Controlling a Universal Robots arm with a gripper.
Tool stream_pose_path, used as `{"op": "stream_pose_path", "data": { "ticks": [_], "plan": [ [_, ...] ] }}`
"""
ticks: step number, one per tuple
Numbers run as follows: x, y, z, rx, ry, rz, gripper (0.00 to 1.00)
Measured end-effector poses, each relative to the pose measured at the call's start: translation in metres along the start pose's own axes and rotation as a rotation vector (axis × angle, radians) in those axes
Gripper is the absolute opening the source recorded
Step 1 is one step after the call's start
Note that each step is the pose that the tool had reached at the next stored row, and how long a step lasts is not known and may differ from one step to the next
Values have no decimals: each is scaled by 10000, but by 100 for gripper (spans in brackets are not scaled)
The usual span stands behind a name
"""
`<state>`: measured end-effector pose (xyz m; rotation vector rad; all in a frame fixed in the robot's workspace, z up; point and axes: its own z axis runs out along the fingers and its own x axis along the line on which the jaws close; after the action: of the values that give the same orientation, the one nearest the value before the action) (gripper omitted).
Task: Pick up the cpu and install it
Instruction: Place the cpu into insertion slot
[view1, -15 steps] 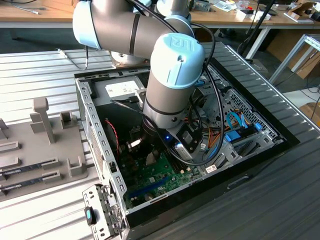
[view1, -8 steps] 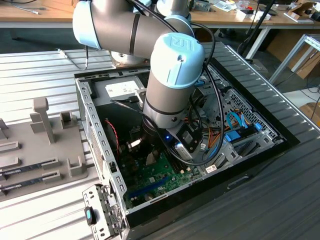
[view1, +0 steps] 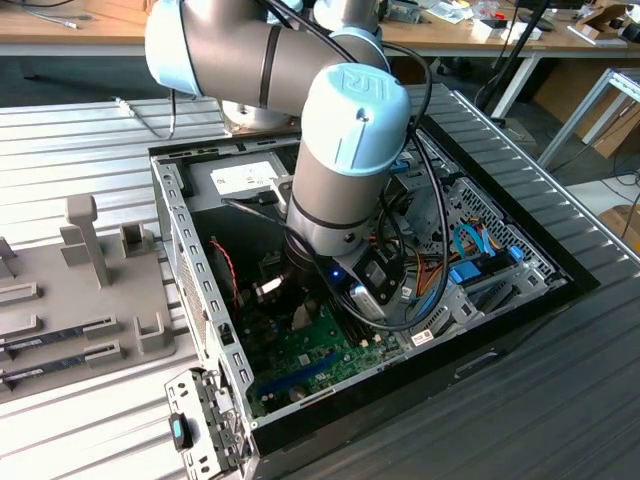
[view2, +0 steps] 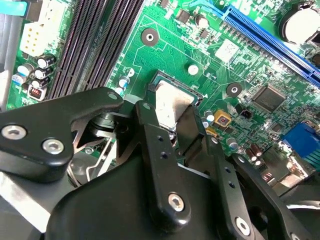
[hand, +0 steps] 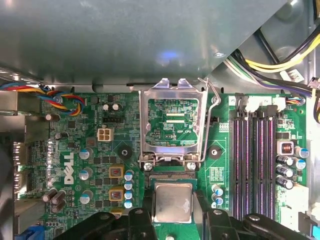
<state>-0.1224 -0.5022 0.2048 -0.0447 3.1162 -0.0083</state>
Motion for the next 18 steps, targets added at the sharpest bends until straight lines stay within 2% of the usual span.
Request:
{"op": "stream_pose_path", "data": {
  "ticks": [2,6,9,18],
  "plan": [
    [58,27,-3,-35,0,68,42],
    [55,29,-55,-42,-1,72,42],
    [28,27,-56,-44,15,72,42],
    [28,28,-2,-50,59,18,42]
  ]
}}
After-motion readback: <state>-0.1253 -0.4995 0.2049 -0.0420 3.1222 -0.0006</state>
